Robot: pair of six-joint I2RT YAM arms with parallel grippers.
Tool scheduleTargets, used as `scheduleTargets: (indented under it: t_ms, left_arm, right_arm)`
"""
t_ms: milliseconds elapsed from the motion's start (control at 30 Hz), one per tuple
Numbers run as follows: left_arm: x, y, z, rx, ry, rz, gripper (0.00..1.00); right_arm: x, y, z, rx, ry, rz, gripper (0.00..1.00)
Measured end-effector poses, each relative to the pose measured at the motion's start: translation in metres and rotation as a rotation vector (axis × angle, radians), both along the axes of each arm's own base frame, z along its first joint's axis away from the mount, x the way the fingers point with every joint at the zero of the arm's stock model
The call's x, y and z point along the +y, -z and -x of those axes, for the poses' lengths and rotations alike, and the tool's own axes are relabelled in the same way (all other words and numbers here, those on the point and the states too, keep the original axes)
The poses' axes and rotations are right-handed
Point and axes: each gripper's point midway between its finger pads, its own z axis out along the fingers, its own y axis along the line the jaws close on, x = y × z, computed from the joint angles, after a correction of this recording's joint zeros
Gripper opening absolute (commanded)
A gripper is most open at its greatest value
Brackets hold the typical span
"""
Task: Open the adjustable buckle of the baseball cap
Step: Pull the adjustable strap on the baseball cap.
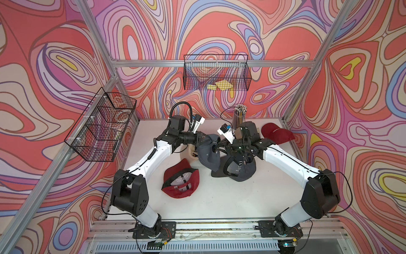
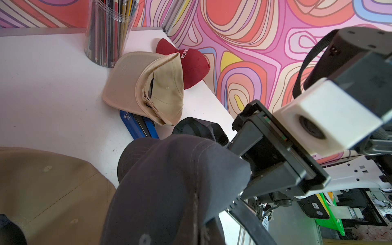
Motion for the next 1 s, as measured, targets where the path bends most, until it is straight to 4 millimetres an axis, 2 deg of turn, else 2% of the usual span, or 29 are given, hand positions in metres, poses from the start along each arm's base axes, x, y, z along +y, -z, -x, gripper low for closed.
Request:
scheduleTargets:
  t_ms: [100,267,367,500,600,700,833,1000]
  left_arm:
    - [-0.001,0.000,0.001,0.000,0.003,0.000,0.00]
    - [-0.003,0.000,0.002,0.001,0.007,-0.001,0.00]
    - [-0.004,0.001,0.003,0.000,0.008,-0.004,0.00]
    - [-0.003,0.002,0.003,-0.003,0.007,-0.011,0.27]
    - [-0.001,0.006,0.004,-0.004,0.008,-0.032,0.39]
    - [0.001,0.008,0.004,-0.024,0.014,-0.061,0.46]
    - [0.002,0.008,0.008,-0.082,0.044,-0.085,0.49]
    - [0.006,-0.009,0.018,-0.218,0.099,-0.094,0.57]
  right_arm:
    - [0.001,0.001,0.000,-0.007,-0.007,-0.010,0.15]
    - [0.003,-0.001,0.001,-0.024,-0.018,-0.024,0.10]
    - [0.004,-0.004,0.002,-0.031,-0.026,-0.034,0.00]
    - [0.005,-0.010,0.004,-0.047,-0.041,-0.047,0.00]
    - [0.005,-0.012,0.006,-0.051,-0.052,-0.054,0.00]
    - [0.006,-0.014,0.007,-0.058,-0.060,-0.057,0.00]
    - [0.006,-0.014,0.008,-0.062,-0.068,-0.058,0.00]
    - [0.007,-0.014,0.009,-0.066,-0.076,-0.060,0.00]
